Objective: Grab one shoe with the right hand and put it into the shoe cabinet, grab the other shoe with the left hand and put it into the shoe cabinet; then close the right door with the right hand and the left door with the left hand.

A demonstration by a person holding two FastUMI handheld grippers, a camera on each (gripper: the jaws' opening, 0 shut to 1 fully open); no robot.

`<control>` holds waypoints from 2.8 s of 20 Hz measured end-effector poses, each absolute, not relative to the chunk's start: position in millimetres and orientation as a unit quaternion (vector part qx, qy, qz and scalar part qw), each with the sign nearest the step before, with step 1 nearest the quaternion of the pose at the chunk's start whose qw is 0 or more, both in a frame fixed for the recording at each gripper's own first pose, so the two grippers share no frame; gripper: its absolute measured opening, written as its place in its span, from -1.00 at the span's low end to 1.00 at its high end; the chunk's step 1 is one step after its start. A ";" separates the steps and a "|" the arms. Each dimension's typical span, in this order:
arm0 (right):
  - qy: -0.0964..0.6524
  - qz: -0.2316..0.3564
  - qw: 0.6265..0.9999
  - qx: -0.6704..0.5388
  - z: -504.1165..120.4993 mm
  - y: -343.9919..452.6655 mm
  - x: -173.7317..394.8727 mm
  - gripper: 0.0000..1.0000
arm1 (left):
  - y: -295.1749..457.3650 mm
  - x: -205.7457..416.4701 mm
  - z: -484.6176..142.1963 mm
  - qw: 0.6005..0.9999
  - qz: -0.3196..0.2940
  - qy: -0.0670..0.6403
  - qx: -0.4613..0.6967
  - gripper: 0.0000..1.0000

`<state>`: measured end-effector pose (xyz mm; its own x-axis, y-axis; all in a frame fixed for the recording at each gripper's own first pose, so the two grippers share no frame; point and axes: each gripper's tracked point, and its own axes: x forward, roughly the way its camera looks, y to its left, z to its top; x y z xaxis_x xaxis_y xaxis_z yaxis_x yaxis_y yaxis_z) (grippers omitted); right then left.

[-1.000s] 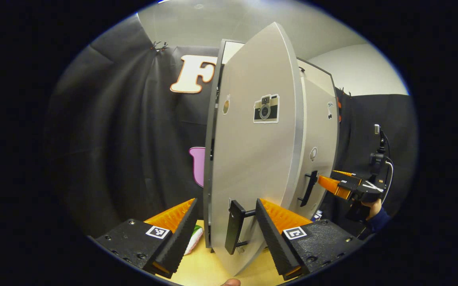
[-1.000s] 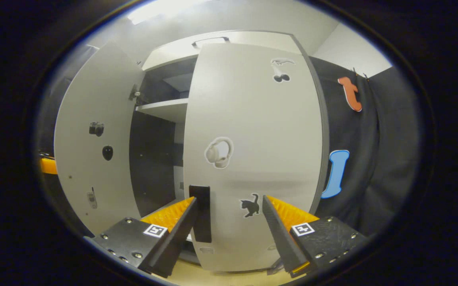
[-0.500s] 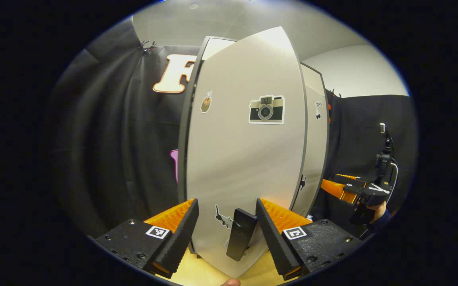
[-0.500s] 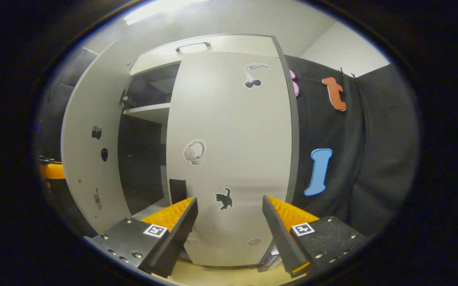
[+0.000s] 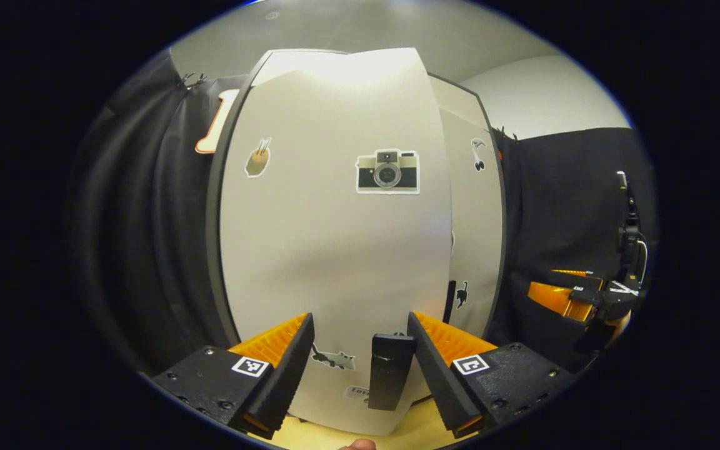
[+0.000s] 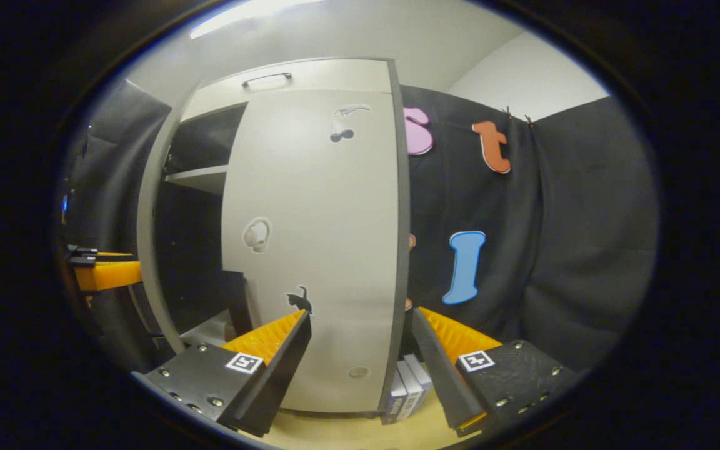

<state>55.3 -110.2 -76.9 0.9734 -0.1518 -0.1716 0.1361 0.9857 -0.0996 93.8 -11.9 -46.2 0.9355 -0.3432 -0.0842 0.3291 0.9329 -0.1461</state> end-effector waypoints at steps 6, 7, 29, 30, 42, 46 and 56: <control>0.095 -0.107 0.989 -0.031 -79.9 -152.5 43.3 0.96 | -24.2 104.1 -45.9 0.972 -0.189 0.064 -0.123 0.83; 0.096 -0.110 0.989 -0.028 -80.9 -158.0 42.5 0.96 | -24.8 104.9 -46.4 0.973 -0.187 0.064 -0.119 0.86; 0.111 -0.123 0.986 -0.013 -89.4 -218.8 49.9 0.96 | -34.6 114.4 -51.3 0.983 -0.156 0.062 -0.078 0.87; 0.112 -0.123 0.986 -0.013 -90.5 -219.2 49.5 0.96 | -35.5 114.7 -52.1 0.982 -0.157 0.064 -0.081 0.87; 0.119 -0.120 0.986 -0.015 -97.7 -218.8 51.9 0.96 | -37.0 120.5 -58.5 0.983 -0.153 0.072 -0.077 0.80; 0.121 -0.108 0.987 -0.014 -99.3 -211.5 54.2 0.97 | -37.0 122.1 -58.4 0.983 -0.152 0.071 -0.077 0.79; 0.122 -0.078 0.989 -0.031 -99.9 -192.1 44.2 0.97 | -37.4 122.8 -65.4 0.982 -0.146 0.081 -0.085 0.80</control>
